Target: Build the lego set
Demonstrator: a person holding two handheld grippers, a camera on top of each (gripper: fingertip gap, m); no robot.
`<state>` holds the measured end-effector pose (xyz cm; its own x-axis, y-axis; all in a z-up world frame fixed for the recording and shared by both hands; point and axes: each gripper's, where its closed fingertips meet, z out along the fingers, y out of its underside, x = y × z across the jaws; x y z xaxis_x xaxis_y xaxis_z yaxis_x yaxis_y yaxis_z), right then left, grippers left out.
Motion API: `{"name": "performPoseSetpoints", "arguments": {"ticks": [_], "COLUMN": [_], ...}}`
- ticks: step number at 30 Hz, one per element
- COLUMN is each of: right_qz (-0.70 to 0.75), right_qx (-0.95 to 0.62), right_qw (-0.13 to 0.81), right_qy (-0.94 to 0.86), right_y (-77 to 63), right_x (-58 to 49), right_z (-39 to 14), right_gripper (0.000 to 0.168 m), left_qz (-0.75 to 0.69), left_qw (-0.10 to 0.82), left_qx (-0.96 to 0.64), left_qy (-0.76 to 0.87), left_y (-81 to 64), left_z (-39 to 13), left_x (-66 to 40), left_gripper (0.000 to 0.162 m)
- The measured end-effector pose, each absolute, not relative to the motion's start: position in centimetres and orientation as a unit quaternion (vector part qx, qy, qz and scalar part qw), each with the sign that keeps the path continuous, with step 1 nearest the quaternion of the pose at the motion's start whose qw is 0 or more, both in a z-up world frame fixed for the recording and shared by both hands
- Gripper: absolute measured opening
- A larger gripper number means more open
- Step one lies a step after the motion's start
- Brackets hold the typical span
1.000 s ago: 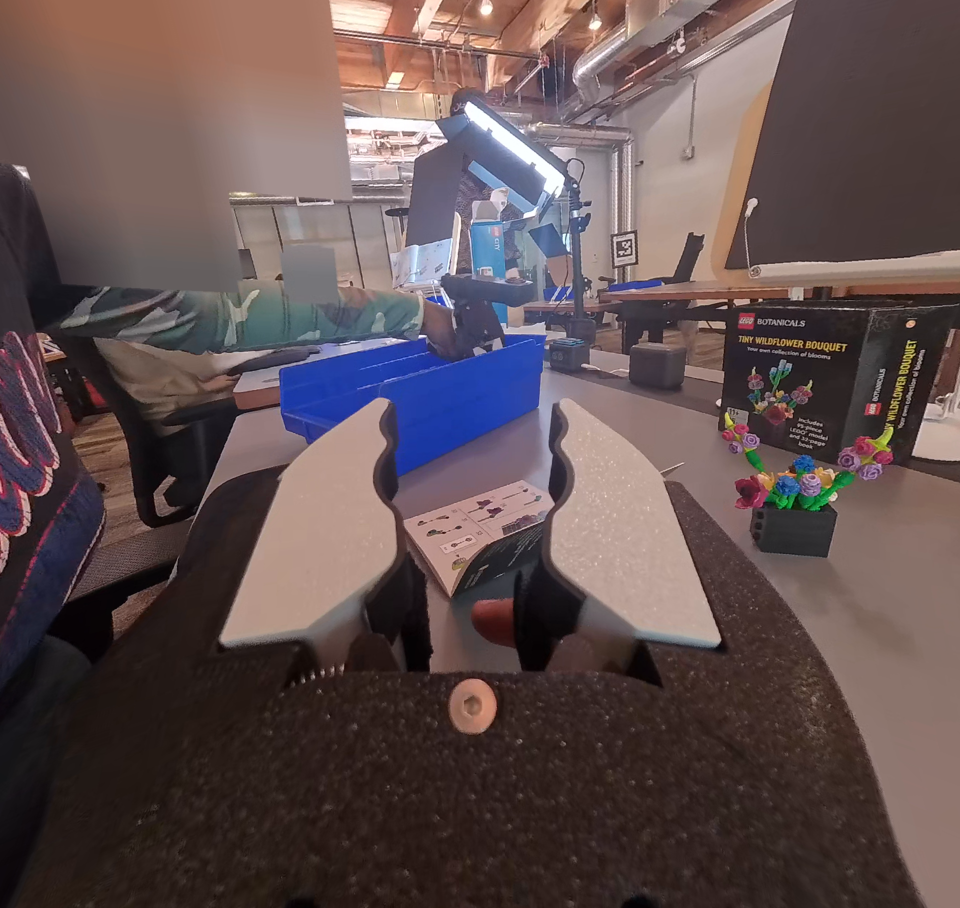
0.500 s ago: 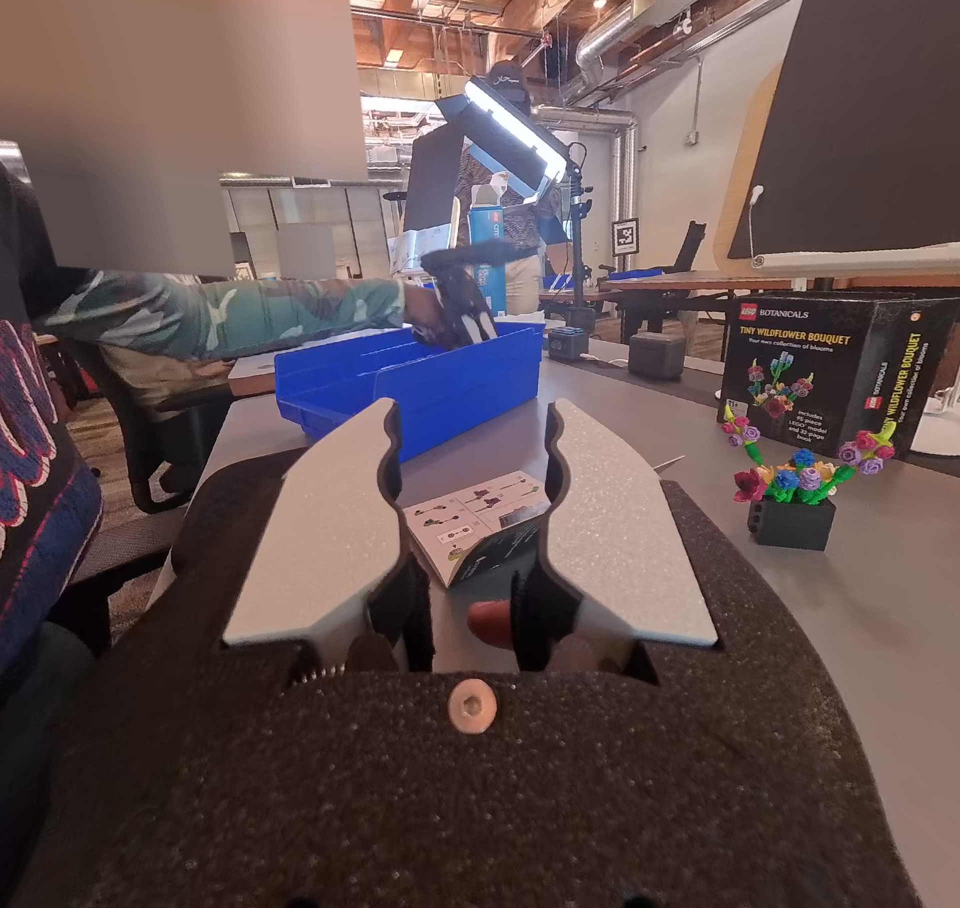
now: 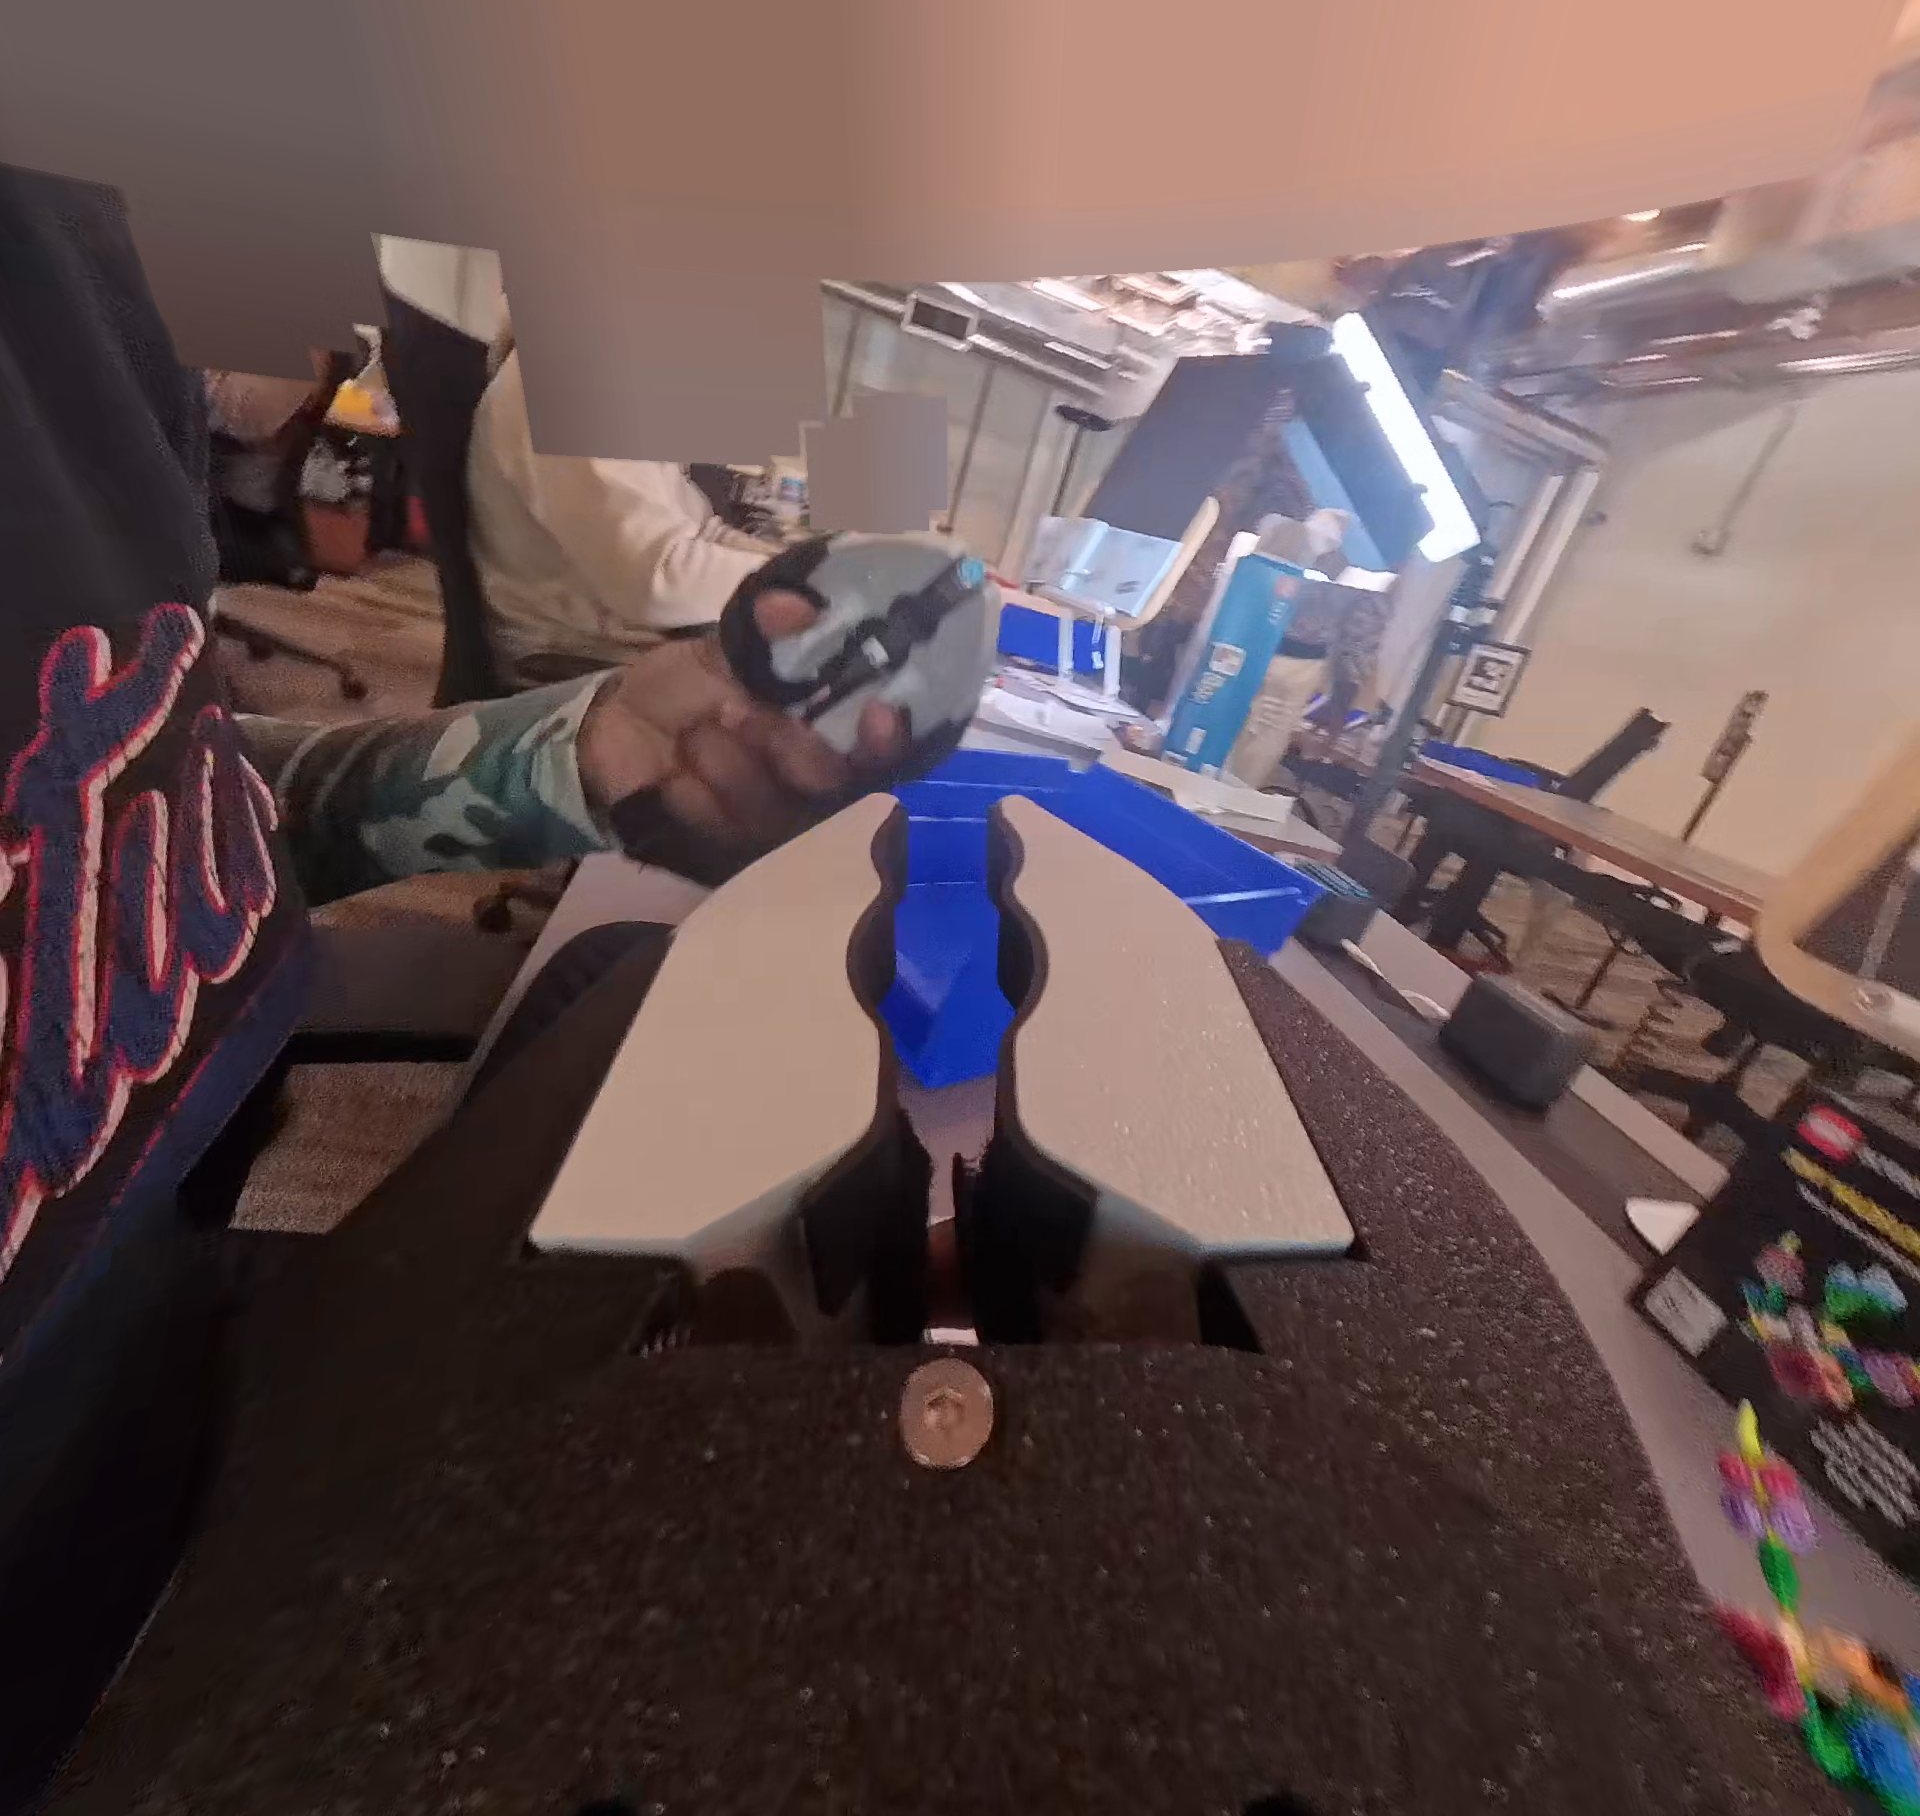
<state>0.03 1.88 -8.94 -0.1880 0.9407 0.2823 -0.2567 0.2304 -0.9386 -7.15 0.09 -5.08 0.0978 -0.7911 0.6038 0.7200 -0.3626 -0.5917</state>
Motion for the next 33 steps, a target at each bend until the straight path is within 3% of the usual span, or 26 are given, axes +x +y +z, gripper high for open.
{"name": "performPoseSetpoints", "arguments": {"ticks": [9,21,25,33], "right_qz": [0.486,0.432,0.425,0.409], "right_qx": [-0.26,-0.227,-0.226,-0.219], "right_qw": [0.51,0.521,0.518,0.512], "right_qy": [-0.66,-0.7,-0.707,-0.723], "right_y": [-1.5,-1.7,-1.8,-1.8], "right_x": [-3.1,-3.2,-3.3,-3.2], "right_z": [-8.9,-9.1,-9.2,-9.6], "right_gripper": [0.015,0.004,0.01,0.007], "left_qz": [-0.739,-0.726,-0.727,-0.728], "left_qw": [0.482,0.474,0.471,0.468], "left_qx": [-0.471,-0.498,-0.499,-0.5], "left_qy": [0.011,0.02,0.018,0.022], "left_y": [-1.1,-1.2,-1.2,-1.2], "left_z": [-8.4,-9.2,-9.5,-9.6], "left_x": [-2.4,-2.5,-2.5,-2.3], "left_gripper": [0.007,0.007,0.007,0.007]}}
